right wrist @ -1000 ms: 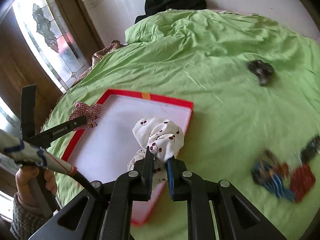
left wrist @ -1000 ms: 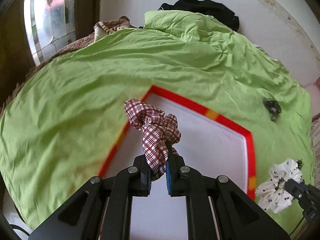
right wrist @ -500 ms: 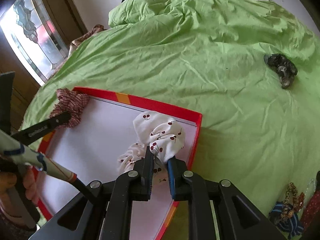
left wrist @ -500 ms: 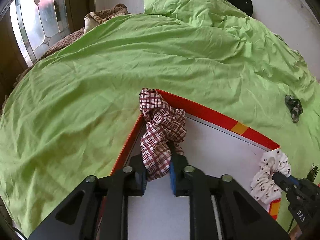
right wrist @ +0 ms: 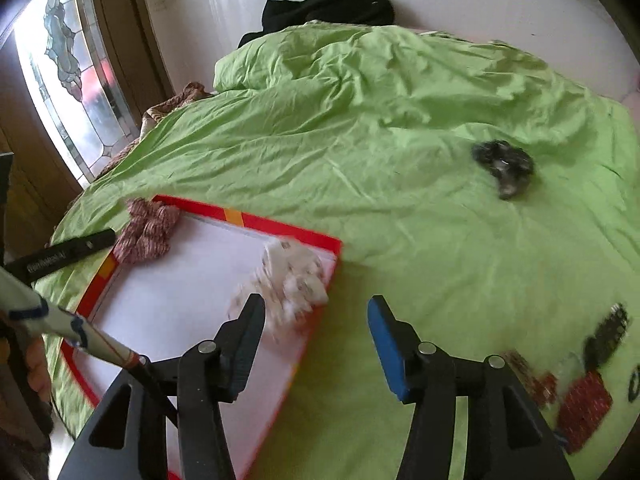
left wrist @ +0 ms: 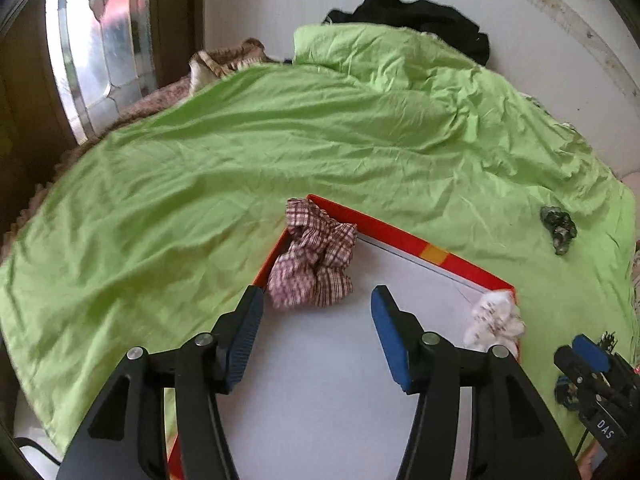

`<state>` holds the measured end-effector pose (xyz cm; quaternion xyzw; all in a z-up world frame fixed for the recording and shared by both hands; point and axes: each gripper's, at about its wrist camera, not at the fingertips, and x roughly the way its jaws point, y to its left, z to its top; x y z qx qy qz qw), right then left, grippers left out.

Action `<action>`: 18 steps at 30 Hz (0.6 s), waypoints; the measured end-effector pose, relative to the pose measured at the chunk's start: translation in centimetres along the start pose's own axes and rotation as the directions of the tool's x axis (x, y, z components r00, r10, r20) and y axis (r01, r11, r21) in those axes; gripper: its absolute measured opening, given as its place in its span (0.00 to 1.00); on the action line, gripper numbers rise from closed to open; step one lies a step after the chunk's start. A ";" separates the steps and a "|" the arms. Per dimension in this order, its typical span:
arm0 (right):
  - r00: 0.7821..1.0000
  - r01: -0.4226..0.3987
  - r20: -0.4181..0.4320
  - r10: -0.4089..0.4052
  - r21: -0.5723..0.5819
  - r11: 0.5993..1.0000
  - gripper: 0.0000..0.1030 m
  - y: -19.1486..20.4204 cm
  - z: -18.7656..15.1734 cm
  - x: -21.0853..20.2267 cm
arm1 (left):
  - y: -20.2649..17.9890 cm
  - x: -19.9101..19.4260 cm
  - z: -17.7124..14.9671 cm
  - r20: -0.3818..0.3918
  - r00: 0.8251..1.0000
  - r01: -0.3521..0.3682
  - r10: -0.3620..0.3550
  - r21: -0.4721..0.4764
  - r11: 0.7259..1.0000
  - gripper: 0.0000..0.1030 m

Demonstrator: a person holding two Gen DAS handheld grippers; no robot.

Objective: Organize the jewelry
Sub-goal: 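Move both open tools back to the remaining accessories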

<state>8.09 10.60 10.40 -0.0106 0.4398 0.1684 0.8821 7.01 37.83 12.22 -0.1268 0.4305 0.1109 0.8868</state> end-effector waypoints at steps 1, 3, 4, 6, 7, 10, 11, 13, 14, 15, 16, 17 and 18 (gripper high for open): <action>1.000 -0.002 -0.001 0.002 0.003 1.000 0.56 -0.5 -0.7 -0.8 | -0.2 -1.1 -0.5 0.013 1.000 -0.005 0.005 0.008 1.000 0.56; 1.000 0.000 -0.009 0.001 0.017 1.000 0.56 -1.7 -2.6 -2.4 | -0.8 -3.1 -1.7 0.036 0.999 -0.007 0.007 0.024 1.000 0.59; 1.000 -0.002 -0.018 0.003 0.030 1.000 0.56 -2.5 -3.9 -3.2 | -1.3 -4.1 -2.4 0.044 0.999 -0.006 0.004 0.032 0.999 0.60; 1.000 -0.002 -0.030 0.003 0.057 0.998 0.56 -3.8 -6.0 -4.5 | -2.1 -5.7 -3.8 0.048 0.999 0.004 -0.006 0.046 0.999 0.61; 0.999 0.000 -0.034 0.002 0.069 0.998 0.56 -4.5 -7.0 -5.1 | -2.8 -6.5 -4.6 0.046 0.999 0.015 -0.017 0.054 0.998 0.61; 0.999 0.020 -0.048 -0.014 0.120 0.993 0.56 -7.2 -10.9 -7.2 | -5.0 -7.9 -6.8 0.029 0.998 0.045 -0.048 0.090 0.995 0.62; 0.998 0.027 -0.053 -0.020 0.145 0.989 0.57 -8.5 -12.2 -8.0 | -5.8 -8.2 -7.5 0.023 0.998 0.053 -0.055 0.107 0.993 0.62; 0.998 0.044 -0.060 -0.033 0.187 0.981 0.56 -10.5 -14.2 -9.1 | -8.0 -8.8 -9.2 0.010 0.997 0.076 -0.079 0.149 0.986 0.62; 0.997 0.058 -0.062 -0.045 0.215 0.975 0.56 -11.8 -15.3 -9.9 | -8.9 -9.0 -9.9 0.001 0.996 0.089 -0.090 0.165 0.982 0.62; 0.996 0.070 -0.062 -0.057 0.235 0.969 0.56 -12.9 -16.2 -10.5 | -10.3 -9.0 -10.9 -0.018 0.994 0.112 -0.111 0.189 0.975 0.62; 0.996 0.082 -0.062 -0.069 0.251 0.964 0.56 -13.9 -16.8 -11.0 | -11.4 -8.9 -11.6 -0.036 0.992 0.129 -0.124 0.206 0.970 0.62; 0.994 0.102 -0.061 -0.089 0.274 0.956 0.56 -15.2 -17.7 -11.7 | -12.2 -8.8 -12.1 -0.049 0.990 0.139 -0.131 0.217 0.966 0.62; 0.993 0.114 -0.058 -0.102 0.291 0.950 0.56 -16.2 -18.1 -12.2 | -13.3 -8.5 -12.7 -0.067 0.988 0.152 -0.140 0.230 0.961 0.62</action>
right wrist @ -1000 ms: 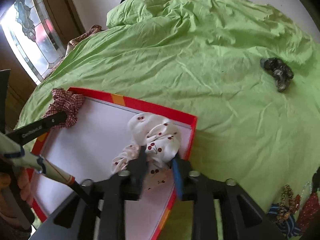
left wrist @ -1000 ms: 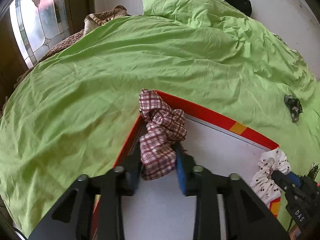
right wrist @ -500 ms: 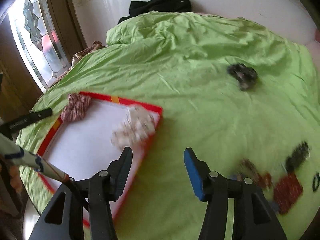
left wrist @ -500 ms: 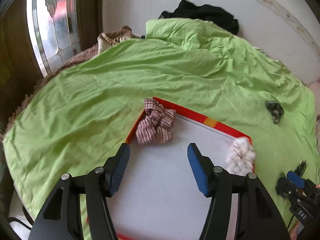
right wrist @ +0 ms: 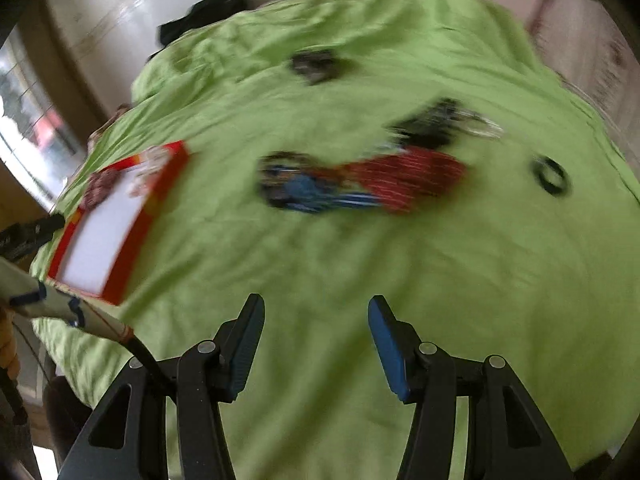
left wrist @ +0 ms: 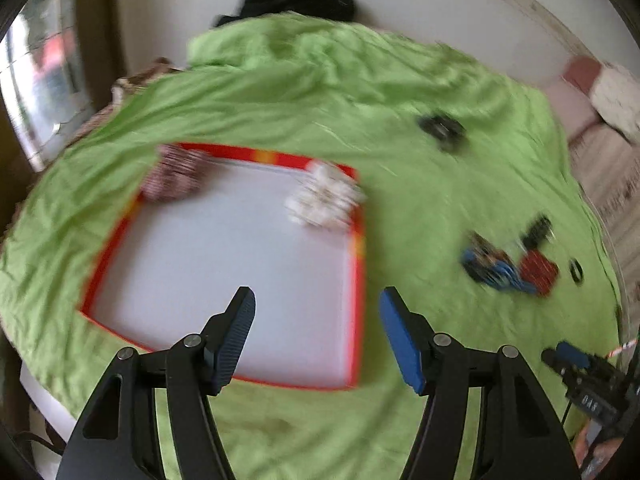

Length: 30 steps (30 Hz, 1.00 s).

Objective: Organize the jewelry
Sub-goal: 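Move both open tools back to the remaining accessories, then grasp the leopard-print hair tie with the left tool while the right tool grasps the red polka-dot scrunchie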

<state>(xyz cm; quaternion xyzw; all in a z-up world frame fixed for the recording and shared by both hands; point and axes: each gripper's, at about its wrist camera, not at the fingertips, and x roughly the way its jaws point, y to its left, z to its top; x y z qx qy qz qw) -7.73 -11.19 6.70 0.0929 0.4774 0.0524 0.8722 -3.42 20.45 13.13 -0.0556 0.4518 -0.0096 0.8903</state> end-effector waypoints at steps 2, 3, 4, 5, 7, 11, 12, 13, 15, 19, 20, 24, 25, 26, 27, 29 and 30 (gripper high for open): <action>1.000 0.019 0.014 -0.019 0.045 0.999 0.56 -2.6 -0.4 -1.0 | -2.4 0.7 -0.6 -0.029 0.999 0.030 -0.029 0.027 0.999 0.62; 1.000 0.023 0.018 -0.024 0.060 0.998 0.56 -3.4 -0.5 -1.3 | -3.5 1.0 -0.9 -0.040 0.998 0.045 -0.043 0.042 0.998 0.62; 0.999 0.026 0.023 -0.028 0.076 0.997 0.56 -4.2 -0.6 -1.6 | -4.8 1.4 -1.2 -0.050 0.997 0.064 -0.061 0.060 0.996 0.62; 0.999 0.028 0.030 -0.031 0.092 0.995 0.56 -5.3 -0.8 -2.0 | -6.0 1.8 -1.4 -0.062 0.995 0.081 -0.076 0.077 0.994 0.62; 0.999 0.031 0.038 -0.036 0.109 0.994 0.56 -6.4 -0.9 -2.3 | -7.8 2.4 -1.5 -0.078 0.992 0.103 -0.095 0.100 0.990 0.62; 0.998 0.011 0.053 -0.020 0.147 0.989 0.56 -8.1 -0.8 -2.0 | -10.5 3.8 -0.7 -0.099 0.986 0.147 -0.134 0.132 0.980 0.62; 0.998 0.003 0.056 -0.012 0.154 0.988 0.56 -8.3 -0.4 -1.8 | -10.9 4.1 -0.5 -0.105 0.984 0.156 -0.142 0.134 0.979 0.62; 0.998 -0.007 0.059 -0.002 0.161 0.987 0.56 -8.5 -0.2 -1.6 | -11.5 4.8 0.0 -0.121 0.980 0.172 -0.156 0.132 0.976 0.62; 0.997 -0.038 0.067 0.026 0.184 0.982 0.56 -8.9 0.8 -1.2 | -12.0 5.8 0.8 -0.139 0.974 0.195 -0.178 0.119 0.974 0.61; 0.994 -0.095 0.075 0.081 0.221 0.971 0.56 -9.4 2.9 0.2 | -13.2 8.5 3.1 -0.170 0.957 0.248 -0.234 0.067 0.966 0.57; 0.993 -0.103 0.076 0.088 0.228 0.968 0.56 -9.5 3.4 0.6 | -13.5 9.1 3.5 -0.174 0.956 0.250 -0.237 0.057 0.966 0.57; 0.993 -0.116 0.068 0.102 0.255 0.960 0.57 -9.9 5.2 2.4 | -13.9 12.5 5.4 -0.216 0.934 0.288 -0.286 -0.023 0.957 0.57; 0.992 -0.118 0.065 0.105 0.262 0.958 0.56 -10.0 5.5 2.9 | -14.0 13.5 5.7 -0.228 0.926 0.298 -0.299 -0.040 0.954 0.57; 0.992 -0.121 0.060 0.109 0.272 0.955 0.57 -10.1 5.8 3.4 | -14.1 14.2 5.9 -0.237 0.922 0.303 -0.305 -0.048 0.952 0.57; 0.992 -0.125 0.056 0.114 0.282 0.951 0.57 -10.3 6.1 3.8 | -14.3 15.2 6.1 -0.251 0.917 0.306 -0.310 -0.055 0.950 0.57; 0.990 -0.139 0.048 0.131 0.310 0.940 0.57 -10.8 6.6 4.6 | -14.6 16.2 6.2 -0.266 0.909 0.316 -0.320 -0.062 0.947 0.57; 0.989 -0.146 0.047 0.139 0.322 0.935 0.57 -11.0 6.7 4.9 | -14.9 16.8 6.2 -0.275 0.904 0.323 -0.327 -0.061 0.944 0.57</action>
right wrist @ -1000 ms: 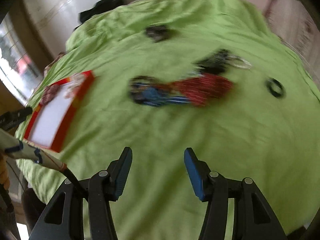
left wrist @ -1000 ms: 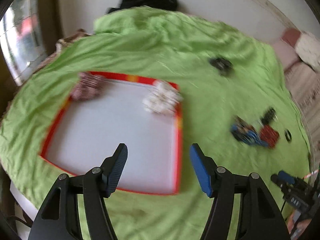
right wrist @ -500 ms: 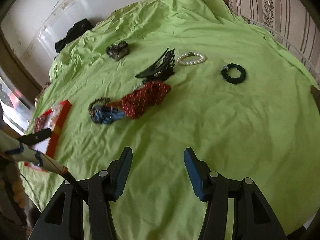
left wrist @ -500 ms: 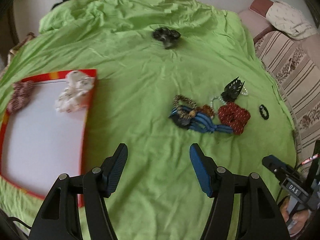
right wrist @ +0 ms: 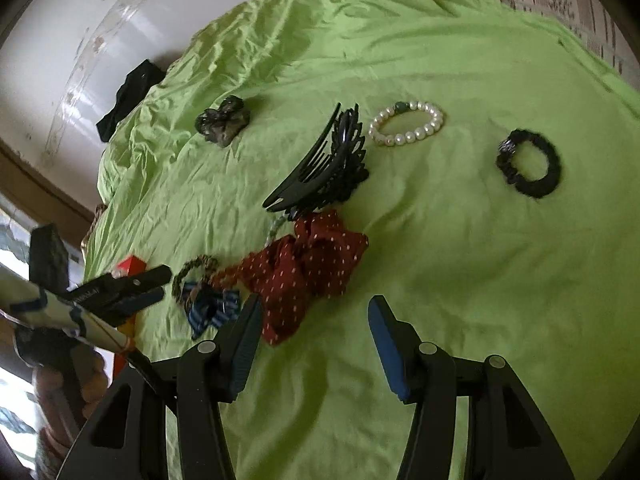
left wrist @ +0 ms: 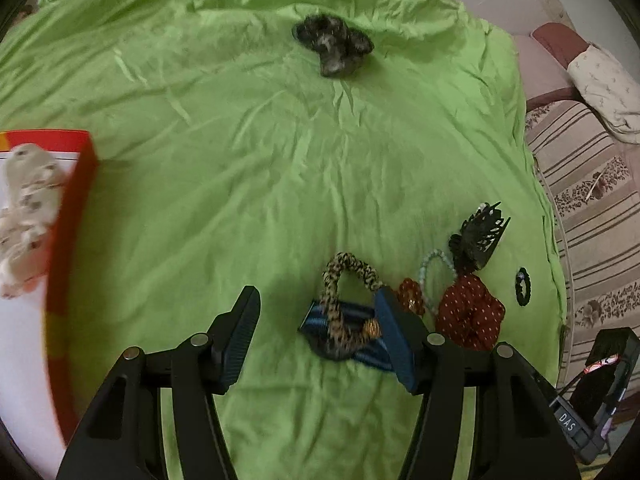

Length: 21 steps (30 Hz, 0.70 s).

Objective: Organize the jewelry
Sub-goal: 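Grasp the leopard-print hair tie with the left tool while the right tool grasps the red polka-dot scrunchie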

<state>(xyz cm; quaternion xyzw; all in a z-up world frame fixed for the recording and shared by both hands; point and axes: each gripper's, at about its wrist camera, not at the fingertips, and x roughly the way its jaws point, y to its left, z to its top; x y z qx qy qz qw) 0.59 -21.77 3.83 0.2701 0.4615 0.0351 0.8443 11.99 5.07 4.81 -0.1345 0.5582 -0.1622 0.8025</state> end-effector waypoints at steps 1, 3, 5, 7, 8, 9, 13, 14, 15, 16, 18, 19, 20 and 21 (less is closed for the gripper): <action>1.000 -0.008 -0.004 0.008 0.013 1.000 0.57 -0.1 0.2 0.3 | -0.1 0.3 0.1 -0.003 1.000 0.001 -0.001 0.006 1.000 0.57; 1.000 -0.025 -0.009 0.026 0.034 0.999 0.57 -0.3 0.5 0.8 | -0.4 0.8 0.1 -0.007 1.000 0.000 0.000 0.024 1.000 0.55; 1.000 -0.021 -0.010 0.022 0.034 0.999 0.57 -0.1 0.8 1.3 | -0.7 1.3 0.1 -0.012 1.000 -0.007 0.008 0.036 0.999 0.43; 1.000 -0.008 -0.008 0.008 0.027 1.000 0.56 0.0 0.8 1.7 | -1.0 1.6 0.2 -0.015 1.000 -0.020 0.021 0.047 0.999 0.29; 1.000 0.000 -0.010 0.000 0.024 1.000 0.52 0.1 0.8 1.8 | -0.9 1.6 0.2 -0.016 1.000 -0.019 0.020 0.047 0.999 0.16; 1.000 0.001 -0.010 -0.001 0.018 1.000 0.34 0.1 0.9 1.9 | -0.8 1.7 0.2 -0.022 1.000 -0.009 0.010 0.041 0.999 0.08; 1.000 -0.006 -0.009 0.005 -0.009 1.000 0.12 0.6 0.6 1.4 | -1.0 0.5 -0.1 -0.003 1.000 -0.007 0.007 0.018 1.000 0.07; 1.000 -0.005 0.002 0.005 -0.012 1.000 0.10 0.8 0.6 0.9 | -1.1 0.1 -0.2 0.005 1.000 -0.006 0.006 0.015 1.000 0.07; 1.000 -0.007 0.010 0.007 -0.013 1.000 0.10 0.9 0.5 0.5 | -1.3 -0.6 -0.4 0.015 1.000 -0.004 0.004 0.014 1.000 0.06; 1.000 -0.010 0.017 0.010 -0.014 1.000 0.09 1.0 0.5 0.0 | -1.5 -1.6 -0.6 0.030 1.000 0.005 -0.005 0.016 1.000 0.06; 0.999 -0.013 0.036 0.013 -0.020 1.000 0.09 1.3 0.3 -1.3 | -2.0 -3.3 -1.1 0.056 0.998 0.022 -0.023 0.022 1.000 0.06; 0.999 -0.014 0.044 0.015 -0.023 1.000 0.09 1.5 0.2 -1.9 | -2.4 -4.5 -1.4 0.072 0.997 0.031 -0.033 0.027 0.999 0.06; 0.998 -0.017 0.053 0.019 -0.028 0.999 0.09 1.7 0.0 -2.7 | -2.7 -5.7 -1.8 0.089 0.995 0.040 -0.043 0.032 0.999 0.06; 0.998 -0.019 0.059 0.021 -0.032 0.999 0.09 1.9 -0.1 -3.3 | -3.0 -6.8 -2.1 0.103 0.993 0.049 -0.053 0.036 0.998 0.06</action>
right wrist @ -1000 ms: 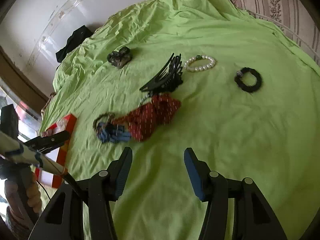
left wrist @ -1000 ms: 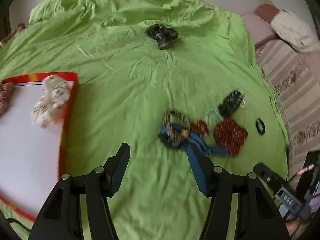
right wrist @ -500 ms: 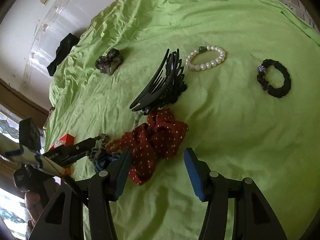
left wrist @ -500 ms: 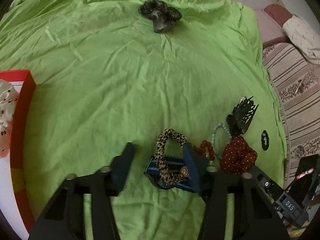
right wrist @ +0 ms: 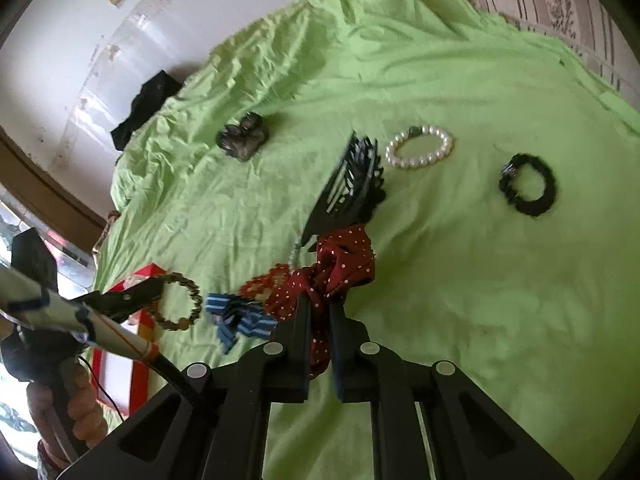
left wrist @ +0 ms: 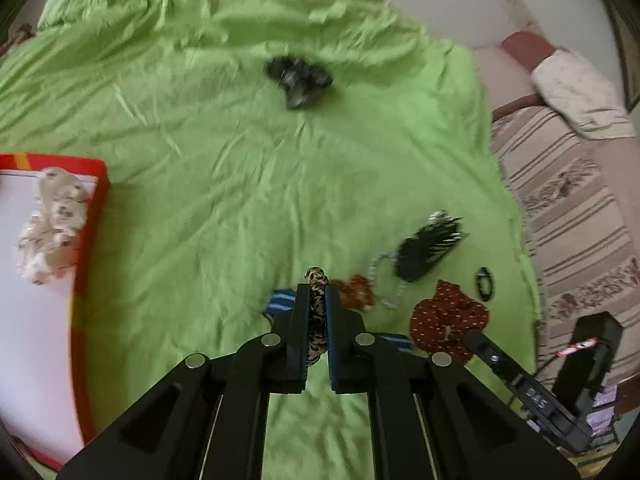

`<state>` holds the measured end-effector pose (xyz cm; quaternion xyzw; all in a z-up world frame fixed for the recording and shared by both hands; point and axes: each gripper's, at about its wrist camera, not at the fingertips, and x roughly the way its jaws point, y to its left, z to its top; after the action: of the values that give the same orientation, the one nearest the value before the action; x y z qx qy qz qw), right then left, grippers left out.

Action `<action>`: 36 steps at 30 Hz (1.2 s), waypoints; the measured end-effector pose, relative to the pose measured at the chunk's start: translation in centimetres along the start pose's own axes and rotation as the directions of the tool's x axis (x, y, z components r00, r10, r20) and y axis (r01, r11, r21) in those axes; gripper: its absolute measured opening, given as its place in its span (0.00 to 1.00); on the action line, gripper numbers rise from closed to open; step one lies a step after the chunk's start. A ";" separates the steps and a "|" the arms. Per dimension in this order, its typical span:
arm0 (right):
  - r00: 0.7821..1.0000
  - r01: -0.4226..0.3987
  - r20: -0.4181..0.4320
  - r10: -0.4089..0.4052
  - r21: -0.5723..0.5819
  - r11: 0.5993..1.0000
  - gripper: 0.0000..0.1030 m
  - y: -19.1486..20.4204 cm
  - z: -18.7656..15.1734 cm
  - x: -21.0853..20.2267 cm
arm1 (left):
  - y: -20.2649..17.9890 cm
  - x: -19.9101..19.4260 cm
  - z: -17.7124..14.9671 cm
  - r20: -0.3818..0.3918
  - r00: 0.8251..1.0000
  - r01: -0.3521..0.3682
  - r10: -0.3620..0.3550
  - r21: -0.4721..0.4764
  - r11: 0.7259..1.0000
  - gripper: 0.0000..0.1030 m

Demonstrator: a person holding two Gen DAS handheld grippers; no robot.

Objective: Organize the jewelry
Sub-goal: 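Grasp the leopard-print hair tie with the left tool while the right tool grasps the red polka-dot scrunchie, then carry both items into the red tray and open both tools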

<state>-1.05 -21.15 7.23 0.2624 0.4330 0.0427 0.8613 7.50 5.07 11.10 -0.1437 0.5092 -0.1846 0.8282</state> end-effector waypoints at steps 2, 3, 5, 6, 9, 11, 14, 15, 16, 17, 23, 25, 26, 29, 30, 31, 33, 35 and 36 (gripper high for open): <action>1.000 -0.004 0.011 0.004 -0.009 1.000 0.09 0.4 -0.4 -1.4 | -0.5 -2.1 -0.6 0.023 1.000 0.018 -0.018 -0.003 1.000 0.06; 1.000 -0.004 0.015 0.004 -0.011 1.000 0.09 0.6 -0.6 -1.9 | -0.6 -2.9 -0.8 0.030 0.999 0.022 -0.022 -0.003 1.000 0.06; 1.000 -0.005 0.021 0.005 -0.017 1.000 0.09 1.0 -1.3 -3.0 | -1.2 -4.9 -1.8 0.055 0.998 0.020 -0.021 0.014 1.000 0.06; 1.000 -0.004 0.023 0.005 -0.021 1.000 0.09 1.2 -1.6 -3.5 | -1.6 -5.8 -2.3 0.071 0.997 0.009 -0.011 0.032 0.999 0.06; 0.999 0.003 0.032 -0.001 -0.038 0.999 0.09 1.8 -2.7 -4.9 | -2.5 -8.5 -4.1 0.132 0.990 -0.060 0.048 0.090 0.994 0.06; 0.999 0.002 0.041 0.000 -0.045 0.999 0.09 2.1 -3.3 -5.6 | -2.9 -9.8 -5.2 0.153 0.985 -0.096 0.078 0.112 0.989 0.06; 0.999 -0.007 0.051 0.010 -0.055 0.998 0.09 2.7 -4.3 -6.7 | -3.3 -11.4 -6.6 0.194 0.972 -0.160 0.131 0.141 0.977 0.06; 0.998 -0.010 0.055 0.013 -0.062 0.998 0.09 3.0 -4.6 -7.1 | -3.4 -11.9 -7.2 0.209 0.966 -0.184 0.151 0.151 0.971 0.06; 0.998 -0.011 0.061 0.015 -0.070 0.997 0.09 3.3 -5.0 -7.4 | -3.5 -12.5 -7.8 0.224 0.960 -0.206 0.168 0.161 0.965 0.06; 0.997 -0.011 0.070 0.017 -0.087 0.996 0.09 3.8 -5.4 -8.0 | -3.5 -13.2 -8.3 0.237 0.955 -0.221 0.179 0.165 0.961 0.06; 0.991 0.002 0.128 0.025 -0.208 0.978 0.09 6.2 -7.8 -11.1 | -2.4 -15.9 -10.3 0.268 0.938 -0.259 0.221 0.112 0.959 0.06; 0.990 0.001 0.136 0.032 -0.236 0.972 0.09 6.6 -8.4 -11.8 | -1.7 -16.8 -11.0 0.279 0.930 -0.270 0.240 0.074 0.960 0.06; 0.990 -0.003 0.139 0.039 -0.248 0.969 0.09 6.7 -8.7 -12.2 | -1.4 -17.2 -11.2 0.283 0.927 -0.273 0.246 0.059 0.960 0.06; 0.988 -0.017 0.144 0.058 -0.266 0.964 0.09 6.8 -9.4 -13.0 | -0.3 -18.4 -11.9 0.294 0.915 -0.290 0.275 0.008 0.957 0.07; 0.988 -0.020 0.145 0.061 -0.269 0.963 0.09 6.7 -9.6 -13.2 | 0.0 -18.8 -12.0 0.297 0.911 -0.295 0.285 -0.009 0.955 0.07; 0.987 -0.023 0.145 0.064 -0.271 0.962 0.09 6.6 -9.7 -13.3 | 0.4 -19.1 -12.1 0.302 0.908 -0.298 0.291 -0.025 0.954 0.06; 0.988 -0.025 0.141 0.065 -0.268 0.963 0.09 6.5 -9.9 -13.4 | 0.9 -19.7 -12.3 0.311 0.901 -0.302 0.301 -0.048 0.952 0.06; 0.989 -0.026 0.134 0.063 -0.262 0.965 0.09 6.3 -10.0 -13.2 | 1.5 -20.0 -12.6 0.322 0.895 -0.305 0.309 -0.063 0.950 0.07; 0.990 -0.028 0.128 0.063 -0.259 0.966 0.09 6.3 -10.0 -13.0 | 1.7 -20.1 -12.8 0.322 0.894 -0.307 0.312 -0.068 0.949 0.07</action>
<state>-15.87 -15.52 14.87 0.1613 0.3582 0.1003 0.9141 -11.96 15.05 20.61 -0.0959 0.3819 -0.0201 0.9190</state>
